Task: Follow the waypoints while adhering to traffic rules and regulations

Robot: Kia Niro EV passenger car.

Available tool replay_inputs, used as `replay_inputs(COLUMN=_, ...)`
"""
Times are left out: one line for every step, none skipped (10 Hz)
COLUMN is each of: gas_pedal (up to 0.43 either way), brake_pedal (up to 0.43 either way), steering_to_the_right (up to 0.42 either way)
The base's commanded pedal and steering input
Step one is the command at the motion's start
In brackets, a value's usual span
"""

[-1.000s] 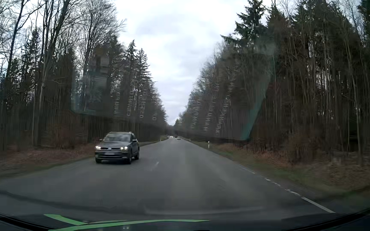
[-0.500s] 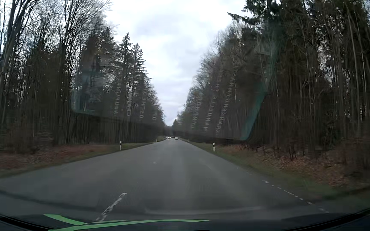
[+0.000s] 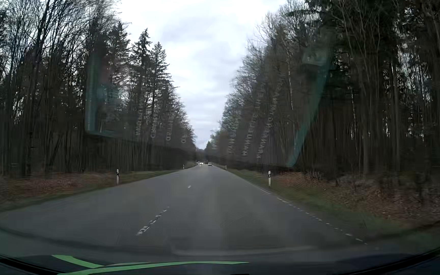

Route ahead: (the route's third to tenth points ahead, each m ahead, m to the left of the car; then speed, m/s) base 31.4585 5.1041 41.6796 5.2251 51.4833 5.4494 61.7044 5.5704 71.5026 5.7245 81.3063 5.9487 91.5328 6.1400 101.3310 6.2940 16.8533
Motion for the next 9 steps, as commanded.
replay_inputs(gas_pedal=0.177, brake_pedal=0.0, steering_to_the_right=0.0)
replay_inputs(gas_pedal=0.177, brake_pedal=0.0, steering_to_the_right=0.0)
replay_inputs(gas_pedal=0.177, brake_pedal=0.0, steering_to_the_right=0.0)
replay_inputs(gas_pedal=0.177, brake_pedal=0.0, steering_to_the_right=0.0)
replay_inputs(gas_pedal=0.177, brake_pedal=0.0, steering_to_the_right=0.0)
replay_inputs(gas_pedal=0.177, brake_pedal=0.0, steering_to_the_right=0.0)
replay_inputs(gas_pedal=0.177, brake_pedal=0.0, steering_to_the_right=0.0)
replay_inputs(gas_pedal=0.177, brake_pedal=0.0, steering_to_the_right=0.0)
replay_inputs(gas_pedal=0.177, brake_pedal=0.0, steering_to_the_right=0.0)
